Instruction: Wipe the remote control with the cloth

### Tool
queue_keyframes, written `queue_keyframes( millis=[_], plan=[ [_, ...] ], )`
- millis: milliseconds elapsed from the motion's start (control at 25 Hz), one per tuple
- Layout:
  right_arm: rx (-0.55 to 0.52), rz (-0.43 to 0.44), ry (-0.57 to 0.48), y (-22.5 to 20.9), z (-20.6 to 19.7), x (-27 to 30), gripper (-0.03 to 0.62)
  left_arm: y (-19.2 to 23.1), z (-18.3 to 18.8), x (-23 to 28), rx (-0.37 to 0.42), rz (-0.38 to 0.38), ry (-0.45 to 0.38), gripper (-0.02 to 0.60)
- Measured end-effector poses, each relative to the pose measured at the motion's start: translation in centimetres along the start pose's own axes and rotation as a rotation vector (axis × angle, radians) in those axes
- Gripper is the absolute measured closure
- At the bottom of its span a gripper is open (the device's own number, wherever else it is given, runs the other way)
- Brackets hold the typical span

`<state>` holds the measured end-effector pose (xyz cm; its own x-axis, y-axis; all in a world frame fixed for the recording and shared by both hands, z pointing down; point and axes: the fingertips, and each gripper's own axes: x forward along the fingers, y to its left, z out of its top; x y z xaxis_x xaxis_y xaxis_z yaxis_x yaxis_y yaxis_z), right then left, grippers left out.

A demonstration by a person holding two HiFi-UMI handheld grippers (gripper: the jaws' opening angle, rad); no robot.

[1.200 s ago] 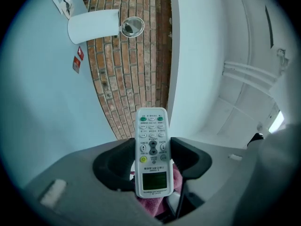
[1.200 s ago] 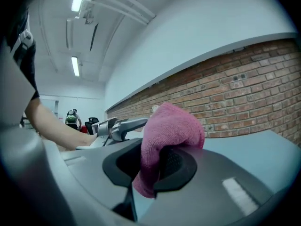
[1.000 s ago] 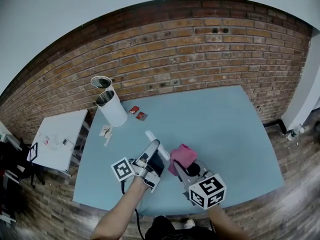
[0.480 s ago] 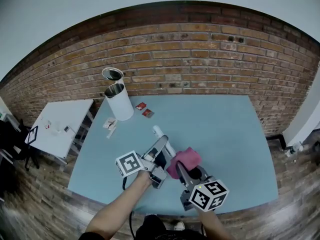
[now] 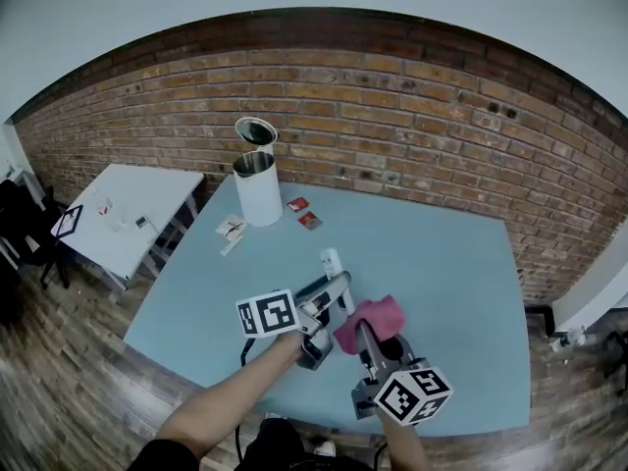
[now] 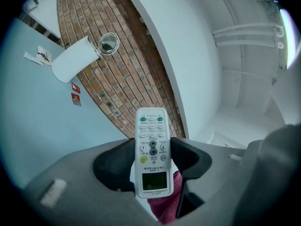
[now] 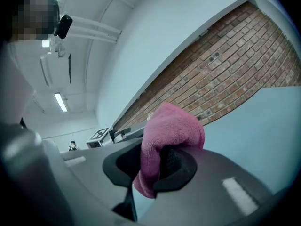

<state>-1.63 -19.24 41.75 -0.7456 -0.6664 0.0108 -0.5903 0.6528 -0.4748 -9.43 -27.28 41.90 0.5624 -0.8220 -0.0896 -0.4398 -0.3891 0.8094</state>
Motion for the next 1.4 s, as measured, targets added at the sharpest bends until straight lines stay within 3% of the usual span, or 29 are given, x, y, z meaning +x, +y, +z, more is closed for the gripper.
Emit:
queue_keyframes(
  millis=[360, 760, 960, 1400],
  plan=[
    [-0.01, 0.011, -0.012, 0.0, 1.1, 0.1, 0.531, -0.2, -1.1, 0.0, 0.113, 0.018, 0.101, 0.339],
    [-0.049, 0.015, -0.035, 0.0, 3.1, -0.4, 0.531, -1.4, -3.9, 0.5, 0.272, -0.017, 0.267, 0.339],
    [-0.13, 0.023, -0.027, -0.4, 4.1, -0.9, 0.531, -1.8, -5.4, 0.4, 0.396, -0.016, 0.353, 0.339],
    [-0.154, 0.007, -0.044, -1.0, 5.6, -1.6, 0.531, -2.4, -7.8, 0.1, 0.643, -0.007, 0.508, 0.339]
  ],
)
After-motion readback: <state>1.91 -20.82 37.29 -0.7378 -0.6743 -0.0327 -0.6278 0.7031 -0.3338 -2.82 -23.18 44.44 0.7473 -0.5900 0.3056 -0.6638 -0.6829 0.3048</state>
